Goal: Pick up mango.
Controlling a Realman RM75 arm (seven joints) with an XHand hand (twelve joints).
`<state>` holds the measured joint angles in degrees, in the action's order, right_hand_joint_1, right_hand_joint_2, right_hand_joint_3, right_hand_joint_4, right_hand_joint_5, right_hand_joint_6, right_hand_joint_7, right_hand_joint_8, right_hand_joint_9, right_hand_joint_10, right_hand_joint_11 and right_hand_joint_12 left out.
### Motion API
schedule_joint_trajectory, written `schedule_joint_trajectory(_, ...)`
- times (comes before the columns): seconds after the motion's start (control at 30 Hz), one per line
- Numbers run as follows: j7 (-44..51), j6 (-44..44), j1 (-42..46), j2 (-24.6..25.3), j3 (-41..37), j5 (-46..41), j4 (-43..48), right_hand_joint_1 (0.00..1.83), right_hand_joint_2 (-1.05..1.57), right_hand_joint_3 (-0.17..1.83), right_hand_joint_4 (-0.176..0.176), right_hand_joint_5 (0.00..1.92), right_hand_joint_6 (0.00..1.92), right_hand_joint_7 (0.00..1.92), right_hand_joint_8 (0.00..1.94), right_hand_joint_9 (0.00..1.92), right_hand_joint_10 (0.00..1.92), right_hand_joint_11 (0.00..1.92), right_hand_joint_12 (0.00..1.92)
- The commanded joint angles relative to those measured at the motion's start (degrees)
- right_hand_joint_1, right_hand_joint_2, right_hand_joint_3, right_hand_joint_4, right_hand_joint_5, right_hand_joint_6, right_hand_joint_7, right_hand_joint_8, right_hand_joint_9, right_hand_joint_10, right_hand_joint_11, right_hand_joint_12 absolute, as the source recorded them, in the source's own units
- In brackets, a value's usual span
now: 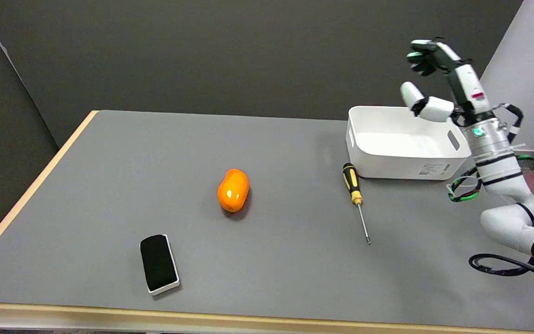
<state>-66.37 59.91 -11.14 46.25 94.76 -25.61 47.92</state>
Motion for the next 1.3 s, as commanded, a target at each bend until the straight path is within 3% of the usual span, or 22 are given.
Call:
schedule_joint_trajectory(0.03, 0.6, -25.8, 3.9, -3.3, 3.6, 19.6, 29.7, 0.59, 0.64, 0.89, -0.022, 0.30, 0.57, 0.50, 0.61, 0.45, 1.12, 0.32, 1.60)
schedule_joint_trajectory(0.17, 0.7, -34.5, 0.8, -0.9, 7.9, 22.7, 36.2, 0.48, 0.66, 0.84, -0.022, 0.30, 0.54, 0.48, 0.56, 0.39, 1.08, 0.26, 1.51)
schedule_joint_trajectory(0.27, 0.7, -40.9, -1.6, 1.9, 11.3, 26.1, 40.6, 0.36, 0.63, 0.91, -0.021, 0.28, 0.56, 0.43, 0.54, 0.35, 0.96, 0.20, 1.43)
schedule_joint_trajectory(0.47, 0.8, -49.3, -6.9, 9.0, 18.2, 34.9, 45.0, 0.36, 0.62, 0.92, -0.018, 0.28, 0.54, 0.37, 0.49, 0.28, 0.88, 0.14, 1.36)
schedule_joint_trajectory(0.77, 10.9, -59.5, -18.9, 12.9, 34.1, 53.9, 43.1, 0.70, 0.62, 0.98, 0.038, 0.18, 0.43, 0.18, 0.31, 0.09, 0.64, 0.00, 1.06)
schedule_joint_trajectory(0.9, 10.8, -53.5, -21.5, 13.3, 35.3, 54.4, 38.6, 0.79, 0.59, 0.98, 0.056, 0.03, 0.27, 0.03, 0.12, 0.00, 0.34, 0.00, 0.84)
schedule_joint_trajectory(0.97, 10.8, -47.6, -22.3, 13.1, 35.3, 54.6, 36.6, 0.85, 0.60, 0.94, 0.045, 0.00, 0.00, 0.00, 0.00, 0.00, 0.02, 0.00, 0.53)
schedule_joint_trajectory(1.03, 10.7, -41.7, -23.2, 13.1, 35.3, 54.8, 33.7, 0.81, 0.60, 0.89, 0.049, 0.00, 0.00, 0.00, 0.00, 0.00, 0.00, 0.00, 0.36)
schedule_joint_trajectory(1.2, 8.1, -24.0, -26.9, 13.9, 35.4, 55.8, 21.3, 0.77, 0.66, 0.68, 0.058, 0.00, 0.00, 0.00, 0.00, 0.00, 0.00, 0.00, 0.20)
schedule_joint_trajectory(1.3, 6.1, -15.6, -30.2, 14.4, 35.4, 56.8, 13.0, 0.76, 0.66, 0.67, 0.061, 0.00, 0.00, 0.00, 0.00, 0.00, 0.00, 0.00, 0.17)
